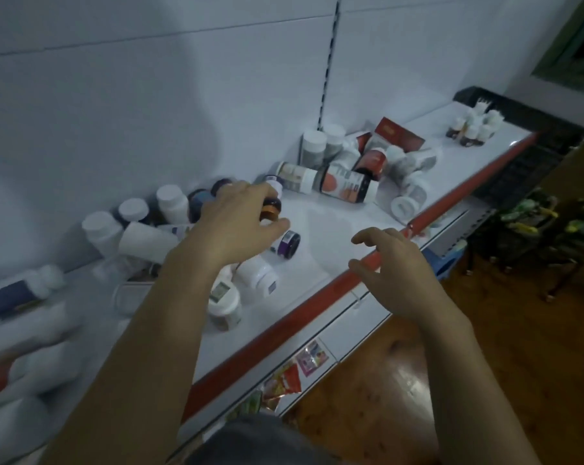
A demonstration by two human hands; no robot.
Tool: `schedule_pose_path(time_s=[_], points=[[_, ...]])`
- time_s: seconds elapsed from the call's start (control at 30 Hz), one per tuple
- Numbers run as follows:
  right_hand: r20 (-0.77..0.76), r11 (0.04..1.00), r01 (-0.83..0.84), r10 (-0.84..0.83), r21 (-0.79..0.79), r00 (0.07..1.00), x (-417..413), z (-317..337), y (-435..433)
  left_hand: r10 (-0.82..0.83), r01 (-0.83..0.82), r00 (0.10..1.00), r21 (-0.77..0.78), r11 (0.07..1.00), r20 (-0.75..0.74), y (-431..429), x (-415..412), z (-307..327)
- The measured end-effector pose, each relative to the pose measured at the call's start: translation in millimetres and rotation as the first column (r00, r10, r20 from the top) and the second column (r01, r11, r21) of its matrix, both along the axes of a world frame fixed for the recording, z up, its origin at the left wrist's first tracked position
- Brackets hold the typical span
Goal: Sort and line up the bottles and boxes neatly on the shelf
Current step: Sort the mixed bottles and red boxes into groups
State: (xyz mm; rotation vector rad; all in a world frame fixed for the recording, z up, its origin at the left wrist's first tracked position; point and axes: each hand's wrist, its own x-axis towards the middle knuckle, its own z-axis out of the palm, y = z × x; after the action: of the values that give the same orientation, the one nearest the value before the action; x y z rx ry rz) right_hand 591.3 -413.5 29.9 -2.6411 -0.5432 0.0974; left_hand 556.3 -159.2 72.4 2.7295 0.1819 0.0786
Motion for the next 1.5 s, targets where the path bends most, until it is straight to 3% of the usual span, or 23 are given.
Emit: schedule_pose_path(time_s=[0.23, 0.37, 0.47, 0.57, 0.8, 0.93, 1.0, 1.1, 1.2, 1.3, 1.43, 1.5], points=[[0.032, 0.997, 0.051, -0.053, 0.061, 0.998, 92.1, 4.3, -37.6, -0.181, 0.189, 0.974, 0.048, 0.981, -0.133, -47.5, 123.0, 14.2], [0.031, 0.998, -0.003, 0.001, 0.059, 1.000, 148.1, 0.1, -48.7, -0.218, 0.221, 0.960, -0.002, 0.975, -0.177, -74.1, 176.1, -4.1], [0.084, 0.992, -0.071, 0.063, 0.106, 0.994, 183.3, -1.2, -55.5, -0.218, 0.225, 0.968, 0.044, 0.973, -0.125, -97.3, 203.0, -20.0], [0.124, 0.981, -0.151, 0.136, 0.123, 0.983, 232.6, -4.8, -66.7, -0.221, 0.237, 0.960, 0.076, 0.969, -0.174, -114.7, 223.0, -37.9], [0.156, 0.947, -0.124, 0.080, 0.296, 0.984, 361.3, -4.9, -82.7, -0.082, 0.118, 0.957, 0.118, 0.986, -0.279, -144.7, 252.4, -55.3], [0.051, 0.980, -0.185, 0.181, 0.079, 0.982, 421.1, -13.7, -76.0, 0.015, 0.012, 0.975, 0.119, 0.993, -0.220, -159.0, 260.2, -62.3], [-0.028, 0.975, -0.219, 0.220, 0.036, 0.975, 437.1, -14.3, -72.6, 0.093, -0.071, 0.985, 0.147, 0.987, -0.145, -165.0, 262.6, -70.4], [-0.017, 0.969, -0.248, 0.248, 0.016, 0.969, 447.8, -18.2, -71.8, 0.175, -0.166, 0.983, 0.122, 0.979, -0.060, -172.1, 261.9, -81.8], [0.052, 0.957, -0.257, 0.252, 0.133, 0.966, 443.1, -24.1, -80.3, 0.249, -0.251, 0.968, 0.054, 0.967, 0.041, -174.1, 258.3, -86.3], [0.099, 0.893, -0.289, 0.272, 0.344, 0.957, 429.7, -20.3, -89.2, 0.398, -0.364, 0.893, -0.183, 0.913, 0.212, -165.9, 251.6, -77.5], [0.254, 0.745, -0.466, 0.391, 0.478, 0.885, 395.0, -4.0, -79.1, 0.627, -0.410, 0.696, -0.524, 0.747, 0.350, -147.5, 236.0, -51.5], [0.310, 0.687, -0.552, 0.457, 0.473, 0.834, 378.4, 3.0, -63.8, 0.704, -0.405, 0.580, -0.605, 0.686, 0.410, -144.5, 221.8, -38.5]])
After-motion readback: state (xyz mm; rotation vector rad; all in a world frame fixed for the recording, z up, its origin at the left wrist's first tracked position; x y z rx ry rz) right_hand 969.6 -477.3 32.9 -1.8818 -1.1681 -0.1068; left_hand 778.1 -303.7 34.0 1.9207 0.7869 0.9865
